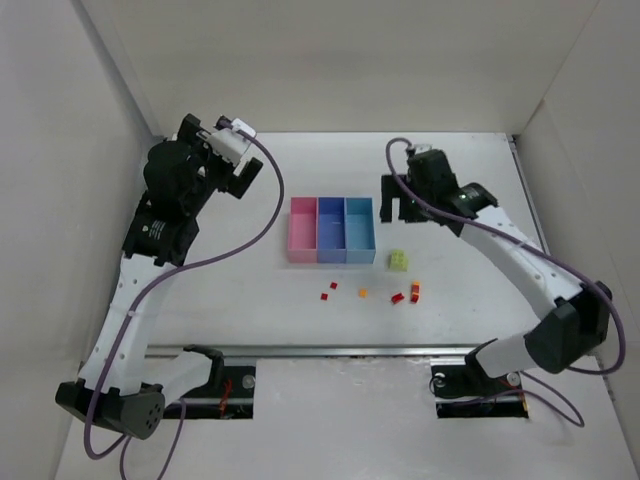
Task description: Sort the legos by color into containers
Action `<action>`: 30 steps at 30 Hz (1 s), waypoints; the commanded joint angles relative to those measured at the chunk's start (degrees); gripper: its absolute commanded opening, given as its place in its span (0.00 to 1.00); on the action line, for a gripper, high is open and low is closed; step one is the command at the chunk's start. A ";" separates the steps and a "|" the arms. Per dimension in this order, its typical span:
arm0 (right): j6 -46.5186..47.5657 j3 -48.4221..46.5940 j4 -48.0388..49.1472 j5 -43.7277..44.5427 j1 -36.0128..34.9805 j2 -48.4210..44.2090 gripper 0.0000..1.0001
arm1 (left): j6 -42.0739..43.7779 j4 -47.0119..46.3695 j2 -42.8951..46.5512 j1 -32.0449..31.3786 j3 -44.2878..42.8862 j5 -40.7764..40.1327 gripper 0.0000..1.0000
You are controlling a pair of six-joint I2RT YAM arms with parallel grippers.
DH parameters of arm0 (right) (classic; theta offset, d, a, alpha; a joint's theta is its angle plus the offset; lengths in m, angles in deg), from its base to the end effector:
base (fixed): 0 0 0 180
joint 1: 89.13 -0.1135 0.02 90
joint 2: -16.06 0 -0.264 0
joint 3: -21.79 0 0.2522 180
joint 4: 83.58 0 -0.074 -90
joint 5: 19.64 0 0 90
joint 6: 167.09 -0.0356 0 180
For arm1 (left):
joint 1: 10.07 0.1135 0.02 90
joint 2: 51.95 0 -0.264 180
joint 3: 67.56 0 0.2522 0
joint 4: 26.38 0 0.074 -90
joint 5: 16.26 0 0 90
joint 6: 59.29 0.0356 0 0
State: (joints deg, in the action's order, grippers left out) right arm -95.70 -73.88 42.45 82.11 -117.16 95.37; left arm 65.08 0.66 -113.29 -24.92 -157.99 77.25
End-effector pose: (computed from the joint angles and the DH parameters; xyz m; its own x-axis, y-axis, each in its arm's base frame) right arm 0.2676 0.1342 0.3775 -0.6119 0.0282 -0.7904 -0.1292 0.9824 0.1350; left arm 0.2152 -0.0593 0.4717 0.2063 0.5282 -0.8236 0.2404 0.7886 0.5660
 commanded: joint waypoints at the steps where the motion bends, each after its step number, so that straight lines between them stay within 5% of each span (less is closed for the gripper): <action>1: -3.87 6.75 -4.79 -7.87 0.16 -0.02 0.97 | -2.73 8.25 0.78 -0.35 -1.74 7.99 1.00; 11: -7.67 17.39 0.13 -3.13 0.70 -1.27 0.82 | -11.51 2.55 4.56 -0.35 7.83 9.41 1.00; 15: -5.92 17.92 -0.48 -5.59 0.70 6.00 0.64 | -12.84 0.18 5.18 -0.35 9.08 7.75 1.00; 30: -8.11 16.34 2.85 -3.57 0.70 13.50 0.66 | -13.98 -0.36 5.71 -0.35 11.89 4.75 1.00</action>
State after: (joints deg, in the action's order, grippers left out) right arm -102.92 -56.90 42.47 78.50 -116.86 109.20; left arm 52.03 2.60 -109.14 -25.09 -146.62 82.43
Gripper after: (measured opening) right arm 0.659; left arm 0.997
